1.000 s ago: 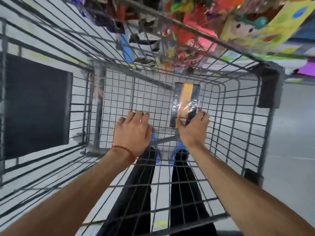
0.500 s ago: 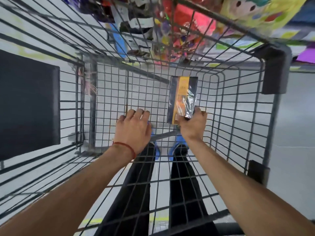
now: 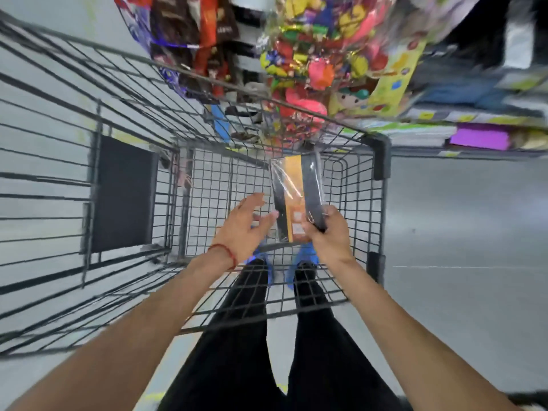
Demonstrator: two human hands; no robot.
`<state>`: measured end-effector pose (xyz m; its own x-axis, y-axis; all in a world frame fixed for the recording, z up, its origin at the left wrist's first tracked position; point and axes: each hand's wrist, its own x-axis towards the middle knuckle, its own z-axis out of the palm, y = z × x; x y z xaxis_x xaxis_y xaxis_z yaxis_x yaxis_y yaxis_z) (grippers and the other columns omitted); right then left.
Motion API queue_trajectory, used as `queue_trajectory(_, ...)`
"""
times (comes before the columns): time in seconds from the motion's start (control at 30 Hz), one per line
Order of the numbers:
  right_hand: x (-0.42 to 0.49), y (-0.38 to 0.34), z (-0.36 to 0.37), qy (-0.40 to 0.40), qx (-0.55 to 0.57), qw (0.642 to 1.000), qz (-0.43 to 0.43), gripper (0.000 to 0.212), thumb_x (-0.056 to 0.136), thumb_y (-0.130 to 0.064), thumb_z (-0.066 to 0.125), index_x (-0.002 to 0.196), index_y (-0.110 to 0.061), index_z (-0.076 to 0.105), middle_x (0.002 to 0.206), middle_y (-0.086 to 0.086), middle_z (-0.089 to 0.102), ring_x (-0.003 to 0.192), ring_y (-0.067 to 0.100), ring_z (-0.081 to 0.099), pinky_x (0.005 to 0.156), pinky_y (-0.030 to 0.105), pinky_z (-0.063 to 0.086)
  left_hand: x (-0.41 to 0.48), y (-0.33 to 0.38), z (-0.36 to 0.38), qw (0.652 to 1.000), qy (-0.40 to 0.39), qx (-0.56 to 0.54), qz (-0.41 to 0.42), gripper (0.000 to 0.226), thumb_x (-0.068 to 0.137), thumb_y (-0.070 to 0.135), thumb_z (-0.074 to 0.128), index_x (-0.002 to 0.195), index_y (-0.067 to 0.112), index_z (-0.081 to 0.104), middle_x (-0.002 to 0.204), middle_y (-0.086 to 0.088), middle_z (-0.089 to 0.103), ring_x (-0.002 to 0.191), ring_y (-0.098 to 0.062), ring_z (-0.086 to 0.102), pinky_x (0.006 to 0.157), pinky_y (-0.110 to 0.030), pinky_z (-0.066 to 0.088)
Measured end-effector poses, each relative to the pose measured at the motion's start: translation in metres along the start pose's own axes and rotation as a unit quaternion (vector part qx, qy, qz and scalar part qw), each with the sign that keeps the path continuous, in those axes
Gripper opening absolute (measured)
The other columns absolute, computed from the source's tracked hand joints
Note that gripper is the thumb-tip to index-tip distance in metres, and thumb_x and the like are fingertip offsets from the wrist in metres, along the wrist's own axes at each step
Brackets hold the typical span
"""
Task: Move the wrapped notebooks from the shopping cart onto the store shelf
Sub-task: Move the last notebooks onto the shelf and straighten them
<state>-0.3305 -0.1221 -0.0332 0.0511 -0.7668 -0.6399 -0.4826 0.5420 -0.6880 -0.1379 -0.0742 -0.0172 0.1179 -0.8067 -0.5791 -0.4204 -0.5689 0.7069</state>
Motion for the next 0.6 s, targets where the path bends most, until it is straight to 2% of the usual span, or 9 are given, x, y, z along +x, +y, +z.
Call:
queue_trajectory(0.07, -0.021, -0.016, -0.008, -0.029, 0.018, 0.999, -0.02, 0.036, 0.086, -0.011, 0.076, 0.114, -0.026, 0.06, 0.107, -0.003, 0.075, 0.102, 0.015, 0.072, 0.093, 0.044, 0.058, -0.012, 0.02, -0.009, 0.998, -0.006, -0.068, 0.0, 0.054, 0.095, 0.044, 0.057, 0.141, 0.022, 0.041, 0.129, 0.006, 0.056, 0.1, -0.008, 0.061, 0.074, -0.017, 0.054)
queue_trajectory(0.1, -0.031, -0.025, -0.013, -0.037, 0.024, 0.999, -0.027, 0.037, 0.086, -0.008, 0.076, 0.116, -0.023, 0.06, 0.108, -0.003, 0.076, 0.102, 0.014, 0.072, 0.094, 0.042, 0.057, -0.018, 0.03, -0.012, 0.996, -0.005, -0.09, 0.003, 0.054, 0.094, 0.042, 0.06, 0.14, 0.022, 0.042, 0.125, 0.006, 0.058, 0.098, -0.007, 0.063, 0.075, -0.019, 0.055)
queue_trajectory(0.17, -0.047, -0.038, -0.022, -0.045, 0.042, 0.997, -0.036, 0.039, 0.085, -0.004, 0.076, 0.116, -0.019, 0.059, 0.107, -0.002, 0.076, 0.101, 0.013, 0.072, 0.093, 0.04, 0.057, -0.03, 0.045, -0.015, 0.993, 0.005, -0.117, 0.011, 0.047, 0.092, 0.039, 0.065, 0.133, 0.024, 0.047, 0.116, 0.009, 0.063, 0.093, -0.007, 0.066, 0.082, -0.026, 0.057)
queue_trajectory(0.27, -0.069, -0.054, -0.038, -0.055, 0.056, 0.996, -0.053, 0.039, 0.085, -0.004, 0.077, 0.117, -0.015, 0.058, 0.109, 0.0, 0.075, 0.102, 0.013, 0.072, 0.095, 0.038, 0.057, -0.044, 0.066, -0.018, 0.988, 0.031, -0.148, 0.013, 0.055, 0.086, 0.034, 0.073, 0.131, 0.016, 0.049, 0.109, 0.001, 0.066, 0.091, -0.019, 0.068, 0.087, -0.039, 0.057)
queue_trajectory(0.37, -0.087, -0.063, -0.06, -0.082, 0.053, 0.992, -0.075, 0.042, 0.084, -0.005, 0.079, 0.12, -0.013, 0.059, 0.111, 0.0, 0.074, 0.1, 0.009, 0.071, 0.09, 0.026, 0.057, -0.056, 0.082, -0.014, 0.986, 0.051, -0.156, 0.032, 0.048, 0.086, 0.02, 0.074, 0.128, 0.011, 0.052, 0.107, -0.005, 0.069, 0.091, -0.022, 0.068, 0.086, -0.044, 0.057)
queue_trajectory(0.43, -0.094, -0.063, -0.076, -0.092, 0.052, 0.99, -0.092, 0.043, 0.082, -0.006, 0.08, 0.12, -0.013, 0.06, 0.11, 0.0, 0.074, 0.098, 0.009, 0.071, 0.085, 0.021, 0.056, -0.064, 0.092, -0.008, 0.983, 0.066, -0.168, 0.036, 0.047, 0.086, 0.013, 0.074, 0.127, 0.01, 0.053, 0.107, -0.006, 0.069, 0.092, -0.022, 0.068, 0.087, -0.04, 0.057)
queue_trajectory(0.5, -0.1, -0.061, -0.095, -0.091, 0.042, 0.989, -0.112, 0.041, 0.081, -0.01, 0.082, 0.116, -0.016, 0.063, 0.108, 0.0, 0.075, 0.098, 0.014, 0.071, 0.087, 0.028, 0.056, -0.072, 0.104, 0.002, 0.98, 0.074, -0.181, 0.034, 0.051, 0.085, 0.012, 0.075, 0.13, 0.01, 0.052, 0.107, -0.009, 0.068, 0.091, -0.022, 0.067, 0.087, -0.035, 0.057)
queue_trajectory(0.6, -0.107, -0.051, -0.128, -0.078, 0.036, 0.985, -0.149, 0.038, 0.082, -0.014, 0.082, 0.115, -0.018, 0.066, 0.106, -0.004, 0.075, 0.098, 0.013, 0.071, 0.09, 0.029, 0.055, -0.082, 0.128, 0.026, 0.976, 0.082, -0.197, 0.035, 0.047, 0.086, 0.003, 0.072, 0.129, 0.005, 0.052, 0.102, -0.006, 0.069, 0.083, -0.004, 0.069, 0.08, -0.024, 0.057)
